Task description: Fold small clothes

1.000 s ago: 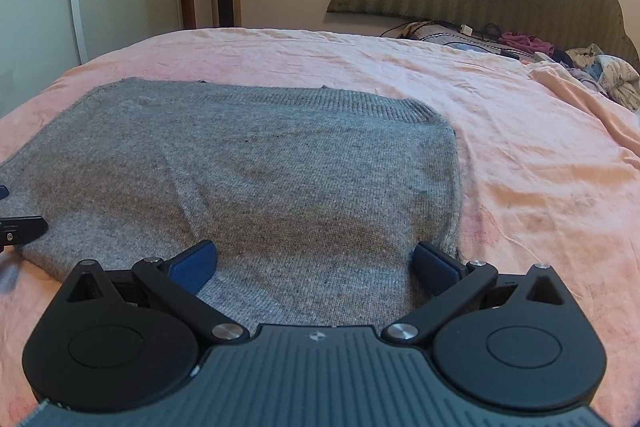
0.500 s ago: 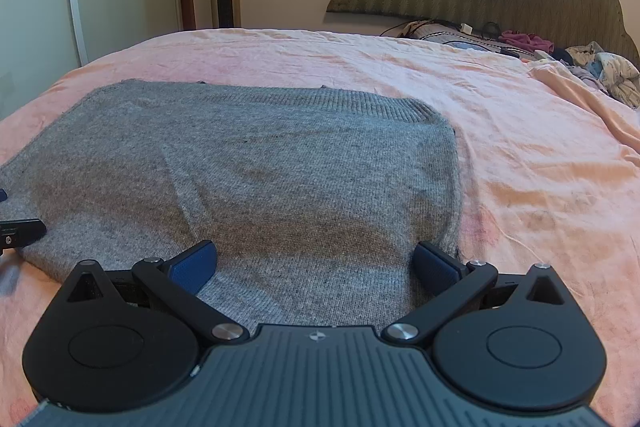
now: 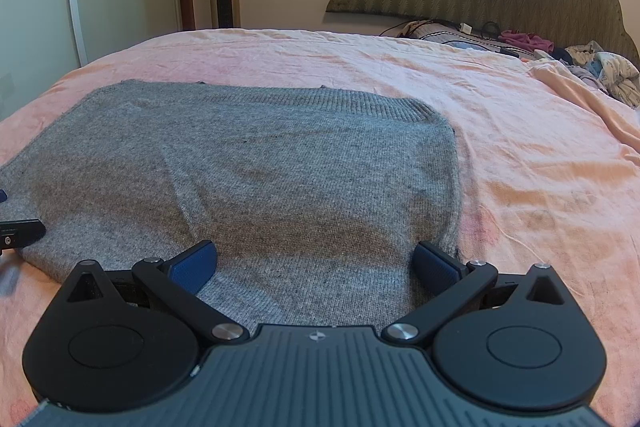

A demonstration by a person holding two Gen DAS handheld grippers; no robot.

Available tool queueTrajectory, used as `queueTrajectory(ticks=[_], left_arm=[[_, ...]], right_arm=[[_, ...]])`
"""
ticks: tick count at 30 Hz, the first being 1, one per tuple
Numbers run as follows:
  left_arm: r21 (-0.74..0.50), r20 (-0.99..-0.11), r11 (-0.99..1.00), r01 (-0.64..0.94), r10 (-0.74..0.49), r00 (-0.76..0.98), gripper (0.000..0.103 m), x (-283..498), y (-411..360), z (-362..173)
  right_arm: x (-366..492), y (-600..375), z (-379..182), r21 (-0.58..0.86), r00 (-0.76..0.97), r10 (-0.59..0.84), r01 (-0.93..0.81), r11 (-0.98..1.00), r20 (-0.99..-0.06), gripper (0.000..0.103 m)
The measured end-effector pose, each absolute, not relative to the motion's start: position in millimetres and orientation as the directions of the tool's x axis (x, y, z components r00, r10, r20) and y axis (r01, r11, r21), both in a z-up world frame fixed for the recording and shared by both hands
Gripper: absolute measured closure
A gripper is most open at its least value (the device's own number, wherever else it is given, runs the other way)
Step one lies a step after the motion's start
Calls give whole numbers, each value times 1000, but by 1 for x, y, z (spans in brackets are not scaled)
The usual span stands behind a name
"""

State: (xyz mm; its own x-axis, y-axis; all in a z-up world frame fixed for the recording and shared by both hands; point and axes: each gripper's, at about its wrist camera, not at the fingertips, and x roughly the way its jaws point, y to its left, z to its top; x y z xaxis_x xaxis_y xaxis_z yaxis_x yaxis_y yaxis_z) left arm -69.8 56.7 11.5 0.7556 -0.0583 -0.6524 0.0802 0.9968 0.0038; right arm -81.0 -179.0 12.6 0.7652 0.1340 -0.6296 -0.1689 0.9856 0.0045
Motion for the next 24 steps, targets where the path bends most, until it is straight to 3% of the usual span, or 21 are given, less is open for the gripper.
queueTrajectory(ticks=[13,16,20,24], left_arm=[[1,-653,997,79,-59,755,0,-71,57,12],[-19,-657,1000,1,-14,754,0,-82,65,19],[-339,-657,935,-107,-154,738,0,-112,109,26],[-762,-504,614,-205,-363,784,0,-128,160,13]], right_arm=[[-81,-179,12,6,765,131,-164,987,-630,0],[-81,-178,12,4,765,128,-162,987,-631,0],[-81,-178,12,7,765,130,-162,987,-631,0],[-82,-179,12,16,765,135,-161,987,-629,0]])
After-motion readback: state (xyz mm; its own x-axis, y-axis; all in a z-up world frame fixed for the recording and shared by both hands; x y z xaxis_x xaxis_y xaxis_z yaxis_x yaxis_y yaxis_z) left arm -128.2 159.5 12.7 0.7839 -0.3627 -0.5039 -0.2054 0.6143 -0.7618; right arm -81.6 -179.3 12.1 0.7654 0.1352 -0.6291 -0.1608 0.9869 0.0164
